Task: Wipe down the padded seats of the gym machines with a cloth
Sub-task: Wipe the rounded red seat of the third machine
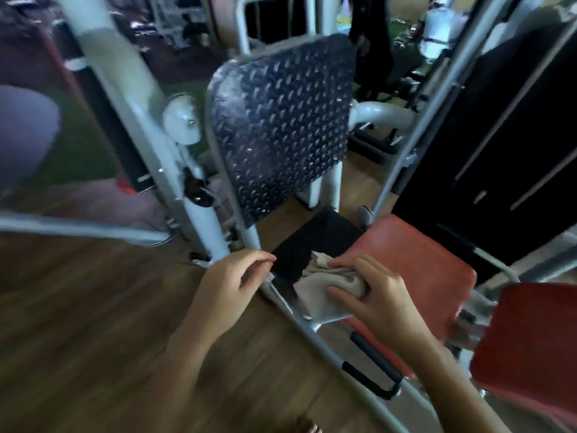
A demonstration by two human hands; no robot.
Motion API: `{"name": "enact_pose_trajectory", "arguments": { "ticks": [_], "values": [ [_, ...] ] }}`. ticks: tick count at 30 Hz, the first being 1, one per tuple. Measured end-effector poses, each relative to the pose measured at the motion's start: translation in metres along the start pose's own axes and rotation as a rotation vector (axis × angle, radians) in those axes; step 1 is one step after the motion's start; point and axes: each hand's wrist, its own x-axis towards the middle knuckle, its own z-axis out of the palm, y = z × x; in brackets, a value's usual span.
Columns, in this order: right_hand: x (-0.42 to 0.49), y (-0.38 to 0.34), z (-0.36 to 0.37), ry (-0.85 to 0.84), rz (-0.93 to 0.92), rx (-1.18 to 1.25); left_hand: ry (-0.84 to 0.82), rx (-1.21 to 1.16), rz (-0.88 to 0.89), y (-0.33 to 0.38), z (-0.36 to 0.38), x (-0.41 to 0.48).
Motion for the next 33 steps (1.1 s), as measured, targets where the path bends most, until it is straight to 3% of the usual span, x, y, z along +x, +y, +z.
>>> {"name": "enact_pose_trajectory", "arguments": {
  "ticks": [11, 21, 28, 33],
  "values": [
    [-0.003, -0.155, 0.148, -0.256, -0.374, 0.066, 0.448, 0.101, -0.250, -0.053, -0.160, -0.219],
    [-0.051, -0.312, 0.306, -0.420, -0.563, 0.101, 0.605, 0.287, -0.398, -0.097, -0.288, -0.413],
    [-0.028, -0.386, 0.404, -0.557, -0.700, 0.081, 0.744, 0.299, -0.459, -0.158, -0.350, -0.462],
    [0.023, -0.414, 0.473, -0.586, -0.713, 0.143, 0.751, 0.295, -0.501, -0.219, -0.395, -0.453]
  ]
}}
